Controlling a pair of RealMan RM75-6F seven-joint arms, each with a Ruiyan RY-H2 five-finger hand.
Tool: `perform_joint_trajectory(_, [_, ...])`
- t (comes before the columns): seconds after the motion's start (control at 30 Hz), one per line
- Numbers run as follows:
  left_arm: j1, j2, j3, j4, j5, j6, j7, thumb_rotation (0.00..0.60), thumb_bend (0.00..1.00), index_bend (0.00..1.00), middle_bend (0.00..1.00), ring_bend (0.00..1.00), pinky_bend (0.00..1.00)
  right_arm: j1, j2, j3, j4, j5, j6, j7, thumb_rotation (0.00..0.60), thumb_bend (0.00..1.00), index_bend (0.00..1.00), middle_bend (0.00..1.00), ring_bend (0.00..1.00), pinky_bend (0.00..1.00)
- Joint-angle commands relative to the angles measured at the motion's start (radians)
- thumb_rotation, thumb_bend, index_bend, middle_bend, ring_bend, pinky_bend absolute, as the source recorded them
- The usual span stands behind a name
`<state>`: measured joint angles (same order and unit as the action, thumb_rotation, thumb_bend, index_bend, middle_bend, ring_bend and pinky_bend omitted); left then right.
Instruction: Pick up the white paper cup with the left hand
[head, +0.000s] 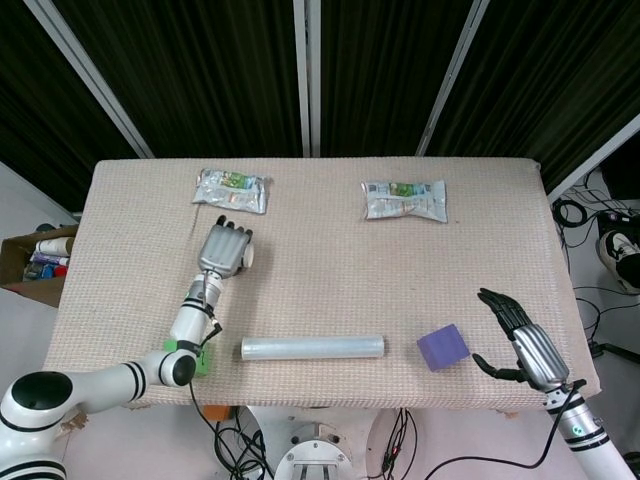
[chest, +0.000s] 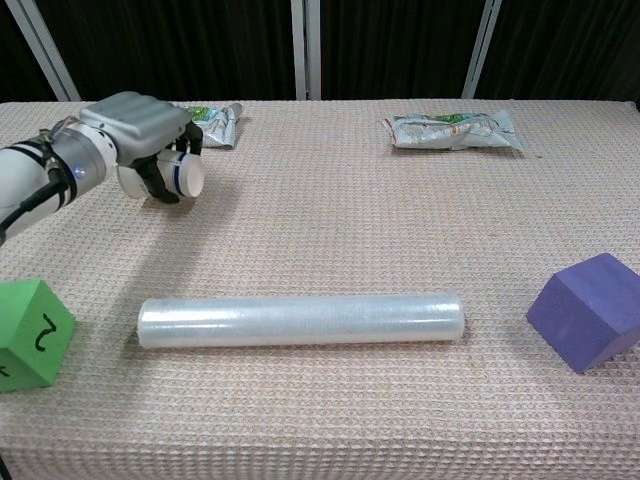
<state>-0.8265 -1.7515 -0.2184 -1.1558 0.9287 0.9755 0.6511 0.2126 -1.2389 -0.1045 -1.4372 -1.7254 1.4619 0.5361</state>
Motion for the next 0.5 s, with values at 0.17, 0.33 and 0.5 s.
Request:
perform_joint_trajectory(0.17, [0.107, 0.053, -0.07, -0.062, 0.171, 0.029, -0.621, 0.6, 0.27, 0.51, 0.52, 0.36, 0.23, 0.004, 0.002, 0.004, -0.013, -0.008, 0.0, -0.011, 0.6, 0.24, 0.02, 0.05, 0.0, 0.0])
perform_joint_trajectory(0.33, [0.143, 0.026, -0.096, -0.033, 0.189, -0.032, -0.951, 0.6, 0.23, 0.44, 0.44, 0.31, 0.21, 0.007, 0.007, 0.006, -0.024, -0.008, -0.004, -0.02, 0.6, 0.24, 0.02, 0.05, 0.0, 0.0])
perform_joint_trajectory(0.5, [0.154, -0.029, -0.08, 0.076, 0.228, -0.055, -1.1, 0.6, 0.17, 0.4, 0.39, 0.26, 0.19, 0.006, 0.013, 0.007, -0.031, -0.006, -0.006, -0.024, 0.6, 0.24, 0.01, 0.05, 0.0, 0.0])
